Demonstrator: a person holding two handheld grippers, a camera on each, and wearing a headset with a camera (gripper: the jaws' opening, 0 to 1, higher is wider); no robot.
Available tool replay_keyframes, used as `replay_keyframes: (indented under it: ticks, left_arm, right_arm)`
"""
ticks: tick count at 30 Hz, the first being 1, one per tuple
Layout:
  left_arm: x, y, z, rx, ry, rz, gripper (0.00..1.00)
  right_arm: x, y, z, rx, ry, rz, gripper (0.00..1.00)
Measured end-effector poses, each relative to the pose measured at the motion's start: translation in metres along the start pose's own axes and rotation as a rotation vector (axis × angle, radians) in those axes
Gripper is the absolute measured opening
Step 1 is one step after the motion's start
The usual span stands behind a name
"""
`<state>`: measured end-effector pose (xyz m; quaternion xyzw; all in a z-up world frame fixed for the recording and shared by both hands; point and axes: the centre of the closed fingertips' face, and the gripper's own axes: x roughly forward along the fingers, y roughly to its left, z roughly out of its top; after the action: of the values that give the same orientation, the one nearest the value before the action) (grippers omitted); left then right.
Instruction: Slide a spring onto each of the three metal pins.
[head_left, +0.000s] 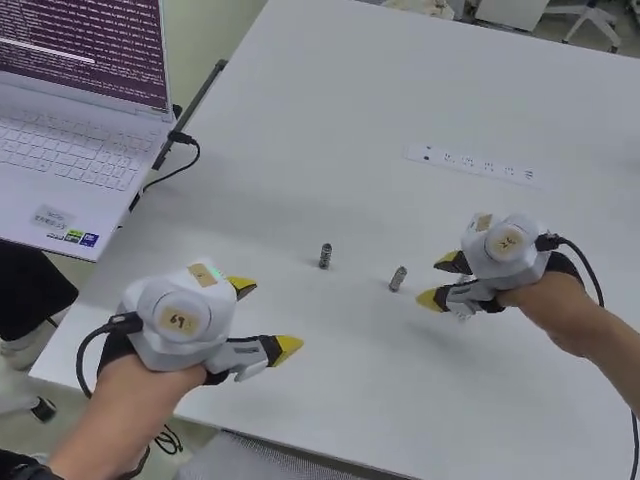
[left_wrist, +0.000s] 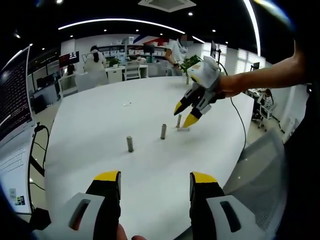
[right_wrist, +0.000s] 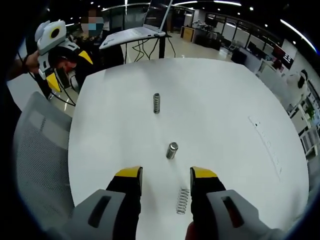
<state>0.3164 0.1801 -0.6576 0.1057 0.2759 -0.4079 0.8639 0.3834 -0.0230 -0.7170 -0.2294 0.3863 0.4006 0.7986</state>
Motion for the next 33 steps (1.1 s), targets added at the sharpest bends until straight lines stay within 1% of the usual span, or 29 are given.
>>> replay_keyframes:
  ticks: [6, 9, 10, 12, 13, 19, 20, 27, 29, 33]
  left_arm:
    - [-0.001, 0.003, 0.003, 0.002, -0.001, 0.002, 0.51]
    - [-0.002, 0.003, 0.007, 0.005, -0.004, 0.002, 0.51]
    - [-0.002, 0.004, 0.007, 0.007, -0.004, 0.002, 0.51]
    - [-0.001, 0.004, 0.008, 0.009, -0.004, 0.003, 0.51]
    - [-0.001, 0.004, 0.008, 0.009, -0.003, 0.002, 0.51]
    - [0.001, 0.002, 0.01, 0.012, -0.002, -0.001, 0.51]
    - [0.002, 0.002, 0.011, 0.013, -0.001, -0.003, 0.51]
    - [0.006, 0.0, 0.016, 0.022, -0.002, -0.011, 0.51]
    - [0.007, 0.0, 0.017, 0.023, -0.003, -0.013, 0.51]
    - [0.01, -0.001, 0.019, 0.03, -0.001, -0.019, 0.51]
  right_arm:
    - [-0.01, 0.004, -0.005, 0.066, -0.046, -0.03, 0.4]
    - [-0.019, 0.009, -0.007, 0.095, -0.075, -0.039, 0.42]
    - [-0.021, 0.01, -0.008, 0.097, -0.077, -0.041, 0.42]
    - [-0.026, 0.009, -0.012, 0.096, -0.083, -0.066, 0.42]
    - [-0.028, 0.01, -0.014, 0.104, -0.085, -0.069, 0.42]
    - [-0.044, 0.009, -0.021, 0.2, -0.147, -0.106, 0.44]
    - [-0.048, 0.01, -0.024, 0.228, -0.161, -0.11, 0.45]
    - [-0.064, 0.012, -0.039, 0.295, -0.187, -0.141, 0.48]
    - [-0.068, 0.013, -0.044, 0.313, -0.194, -0.142, 0.49]
    - [-0.076, 0.015, -0.051, 0.333, -0.201, -0.155, 0.52]
